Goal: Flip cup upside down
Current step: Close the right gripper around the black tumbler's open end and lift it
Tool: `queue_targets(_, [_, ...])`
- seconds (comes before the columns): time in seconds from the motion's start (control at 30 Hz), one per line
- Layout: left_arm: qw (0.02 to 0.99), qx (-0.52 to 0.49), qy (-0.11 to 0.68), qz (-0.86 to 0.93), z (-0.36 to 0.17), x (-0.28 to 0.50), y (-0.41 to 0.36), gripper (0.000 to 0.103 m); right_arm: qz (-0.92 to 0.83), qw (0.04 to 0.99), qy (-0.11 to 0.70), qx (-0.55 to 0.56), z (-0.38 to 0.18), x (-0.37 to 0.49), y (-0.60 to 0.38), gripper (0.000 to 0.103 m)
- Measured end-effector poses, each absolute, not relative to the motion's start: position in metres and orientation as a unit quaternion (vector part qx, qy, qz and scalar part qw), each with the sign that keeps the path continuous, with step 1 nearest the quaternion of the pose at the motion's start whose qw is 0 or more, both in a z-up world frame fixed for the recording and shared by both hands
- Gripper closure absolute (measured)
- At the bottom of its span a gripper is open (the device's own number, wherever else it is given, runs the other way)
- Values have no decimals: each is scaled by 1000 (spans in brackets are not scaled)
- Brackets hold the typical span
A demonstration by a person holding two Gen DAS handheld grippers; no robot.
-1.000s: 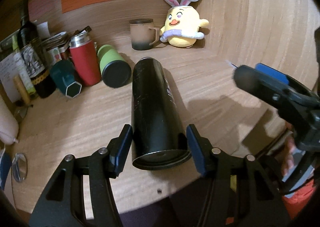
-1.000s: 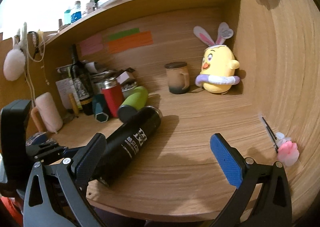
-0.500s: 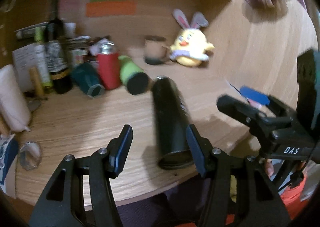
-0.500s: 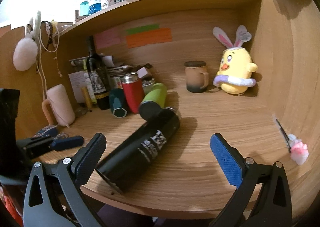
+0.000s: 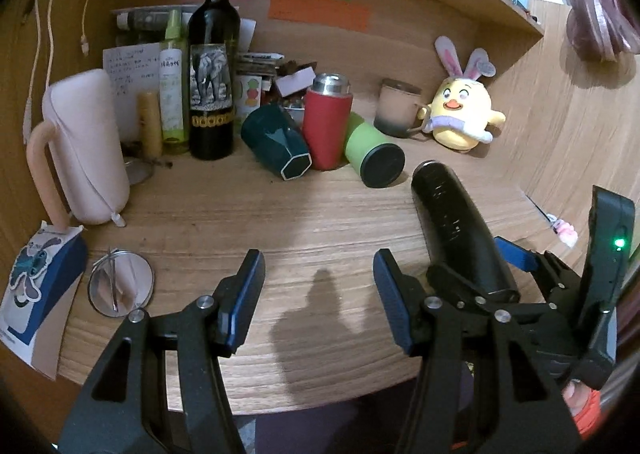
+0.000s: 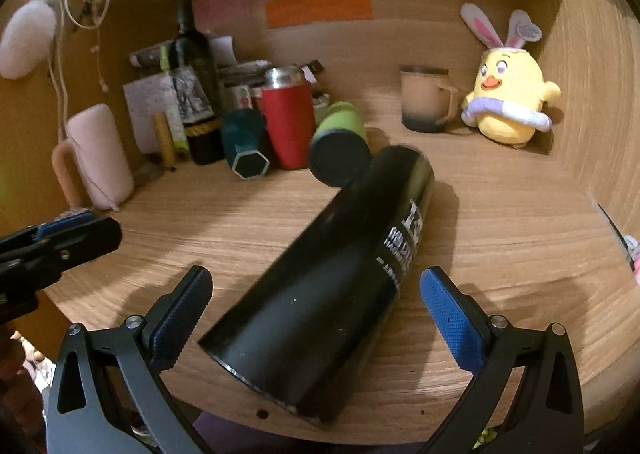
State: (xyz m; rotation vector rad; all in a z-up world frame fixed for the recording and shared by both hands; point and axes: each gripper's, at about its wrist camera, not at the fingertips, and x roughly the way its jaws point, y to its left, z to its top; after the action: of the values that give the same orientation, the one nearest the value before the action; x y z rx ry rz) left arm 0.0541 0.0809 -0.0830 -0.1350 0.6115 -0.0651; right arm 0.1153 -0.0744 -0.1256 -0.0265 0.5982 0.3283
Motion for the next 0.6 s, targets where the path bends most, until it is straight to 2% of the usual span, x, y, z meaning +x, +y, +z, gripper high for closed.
queue_targets(0.13, [951,-65,299,-37,-85,57,76,47,154,944,293,-14,-132,117,-78,1])
queue_targets(0.23, [951,-64,298,-44,-86,57,72,47,158,944,288,-17,-133,113,-82,6])
queue_targets(0.6, [954,-40,291,-68,-79,55,46,47,136,950,282,-14,-136,98,-111,38])
